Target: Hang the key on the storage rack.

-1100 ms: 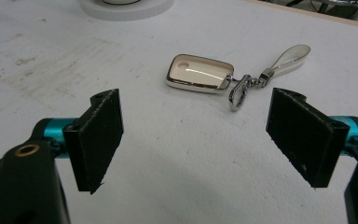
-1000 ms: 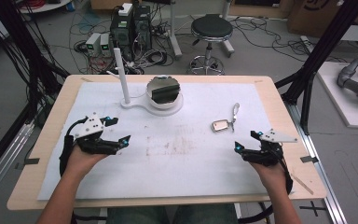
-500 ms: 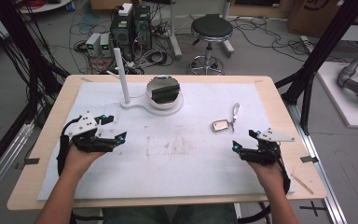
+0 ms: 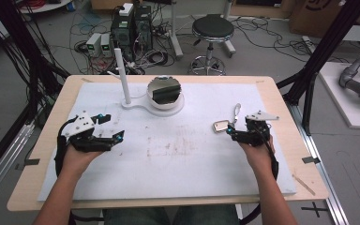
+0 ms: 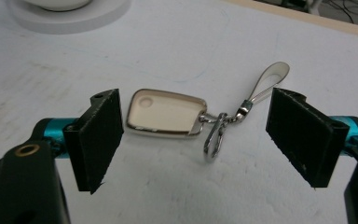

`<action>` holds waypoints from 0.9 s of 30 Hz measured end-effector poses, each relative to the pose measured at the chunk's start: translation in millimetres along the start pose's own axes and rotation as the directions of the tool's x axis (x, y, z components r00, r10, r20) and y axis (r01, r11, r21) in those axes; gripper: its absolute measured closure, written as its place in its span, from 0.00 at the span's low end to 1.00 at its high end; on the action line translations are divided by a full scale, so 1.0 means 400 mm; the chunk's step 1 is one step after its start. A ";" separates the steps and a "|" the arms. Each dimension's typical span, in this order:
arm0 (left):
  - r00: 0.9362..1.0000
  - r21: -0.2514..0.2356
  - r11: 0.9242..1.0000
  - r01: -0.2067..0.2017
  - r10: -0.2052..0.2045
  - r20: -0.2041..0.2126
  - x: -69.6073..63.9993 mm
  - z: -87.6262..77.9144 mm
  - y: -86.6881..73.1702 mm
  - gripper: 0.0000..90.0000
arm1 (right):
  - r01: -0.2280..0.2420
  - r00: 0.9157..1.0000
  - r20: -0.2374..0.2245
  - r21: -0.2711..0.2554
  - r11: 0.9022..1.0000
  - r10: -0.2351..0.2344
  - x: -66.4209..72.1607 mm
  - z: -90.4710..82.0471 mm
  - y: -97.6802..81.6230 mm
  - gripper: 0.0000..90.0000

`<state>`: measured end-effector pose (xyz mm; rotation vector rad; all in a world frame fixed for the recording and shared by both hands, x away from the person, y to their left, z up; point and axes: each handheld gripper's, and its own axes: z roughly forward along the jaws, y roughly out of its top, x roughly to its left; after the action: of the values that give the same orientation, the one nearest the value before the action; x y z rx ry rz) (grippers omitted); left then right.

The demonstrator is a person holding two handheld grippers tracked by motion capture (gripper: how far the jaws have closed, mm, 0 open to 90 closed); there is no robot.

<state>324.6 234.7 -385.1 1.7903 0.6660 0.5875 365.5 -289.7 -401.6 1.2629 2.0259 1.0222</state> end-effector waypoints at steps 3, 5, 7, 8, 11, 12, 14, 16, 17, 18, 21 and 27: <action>1.000 -0.005 1.000 -0.004 0.004 0.000 0.001 -0.002 0.000 0.22 | -0.031 0.999 0.034 0.026 0.999 0.030 -0.017 0.037 0.024 0.22; 1.000 -0.009 1.000 -0.002 0.002 -0.001 0.000 -0.004 0.000 0.22 | -0.053 0.997 0.056 0.060 0.997 0.050 -0.030 0.063 0.037 0.22; 1.000 -0.010 1.000 -0.001 0.001 -0.003 0.000 -0.005 0.000 0.22 | -0.071 0.994 0.089 0.079 0.994 0.064 -0.041 0.089 0.047 0.22; 1.000 -0.011 1.000 0.000 0.000 -0.005 0.000 -0.005 -0.001 0.22 | -0.087 0.992 0.099 0.090 0.992 0.078 -0.047 0.102 0.051 0.22; 1.000 -0.011 1.000 0.000 0.000 -0.007 0.003 -0.008 -0.002 0.22 | -0.128 0.984 0.143 0.123 0.984 0.110 -0.063 0.141 0.050 0.29; 1.000 -0.008 1.000 0.000 0.000 -0.009 0.004 -0.009 -0.003 0.22 | -0.145 0.981 0.150 0.123 0.982 0.126 -0.067 0.152 0.047 0.32; 1.000 -0.008 1.000 0.002 -0.002 -0.011 0.005 -0.010 -0.005 0.22 | -0.160 0.976 0.172 0.144 0.976 0.135 -0.070 0.173 0.038 0.34; 1.000 -0.006 1.000 0.004 -0.004 -0.013 0.006 -0.011 -0.007 0.22 | -0.165 0.974 0.189 0.193 0.967 0.128 -0.074 0.194 0.025 0.46; 1.000 -0.005 1.000 0.005 -0.005 -0.015 0.006 -0.011 -0.008 0.22 | -0.178 0.972 0.189 0.195 0.964 0.141 -0.076 0.198 0.022 0.48; 1.000 -0.003 1.000 0.006 -0.006 -0.016 0.006 -0.011 -0.009 0.22 | -0.206 0.968 0.186 0.196 0.959 0.170 -0.077 0.202 0.018 0.57; 1.000 -0.003 1.000 0.005 -0.005 -0.015 0.005 -0.012 -0.009 0.22 | -0.185 0.973 0.175 0.203 0.962 0.150 -0.070 0.204 0.016 0.86; 1.000 -0.006 1.000 0.000 0.000 -0.016 0.003 -0.016 -0.008 0.22 | -0.137 0.979 0.175 0.213 0.967 0.100 -0.068 0.198 0.016 0.93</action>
<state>320.7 240.7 -386.0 1.7817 0.6740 0.6037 440.2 -287.5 -439.9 1.5483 2.0005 0.7282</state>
